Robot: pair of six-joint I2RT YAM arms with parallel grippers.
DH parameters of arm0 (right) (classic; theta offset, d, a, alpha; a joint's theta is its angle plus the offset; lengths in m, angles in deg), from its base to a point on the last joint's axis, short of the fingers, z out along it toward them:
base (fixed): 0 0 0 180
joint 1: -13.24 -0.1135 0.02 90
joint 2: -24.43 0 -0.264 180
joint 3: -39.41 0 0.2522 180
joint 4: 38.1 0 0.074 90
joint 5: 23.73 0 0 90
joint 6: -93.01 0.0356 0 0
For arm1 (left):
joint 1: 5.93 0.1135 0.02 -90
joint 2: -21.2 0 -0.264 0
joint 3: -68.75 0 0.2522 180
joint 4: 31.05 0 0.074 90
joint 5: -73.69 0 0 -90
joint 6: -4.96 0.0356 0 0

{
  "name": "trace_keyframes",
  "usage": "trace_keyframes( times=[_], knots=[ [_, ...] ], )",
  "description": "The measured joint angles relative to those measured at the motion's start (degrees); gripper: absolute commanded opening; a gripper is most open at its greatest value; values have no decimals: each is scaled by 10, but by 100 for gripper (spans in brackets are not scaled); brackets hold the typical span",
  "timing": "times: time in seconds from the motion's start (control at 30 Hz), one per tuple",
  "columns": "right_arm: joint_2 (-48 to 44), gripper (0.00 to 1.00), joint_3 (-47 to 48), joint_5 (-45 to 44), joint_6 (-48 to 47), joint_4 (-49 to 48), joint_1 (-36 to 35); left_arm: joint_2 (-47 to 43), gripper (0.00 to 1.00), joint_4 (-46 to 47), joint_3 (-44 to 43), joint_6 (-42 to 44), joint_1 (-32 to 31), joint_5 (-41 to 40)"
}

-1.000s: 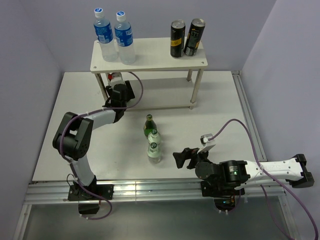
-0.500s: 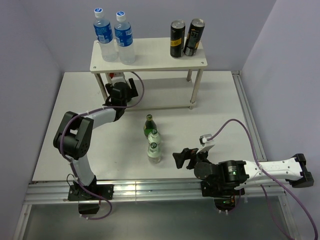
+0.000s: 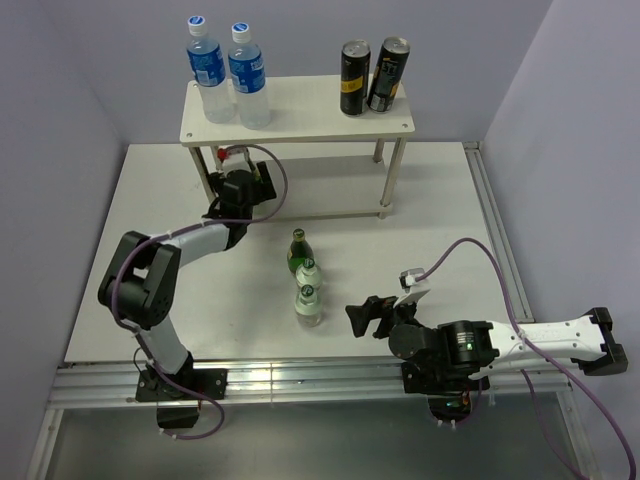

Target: Place and organize the beverage onto the shelf

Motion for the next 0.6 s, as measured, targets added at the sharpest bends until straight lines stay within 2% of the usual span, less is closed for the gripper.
trace_keyframes(
  times=[0.33, 0.47, 0.6],
  knots=[
    [-10, 100, -1, 0, 0, 0, 0, -84, 99, -16, 58, -16, -26, -51],
    [-10, 100, -4, 0, 0, -1, 0, -124, 99, -23, 110, -24, -44, -75],
    [-10, 100, -7, 0, 0, 0, 0, -184, 99, -43, 173, -29, -92, -93]
  ],
)
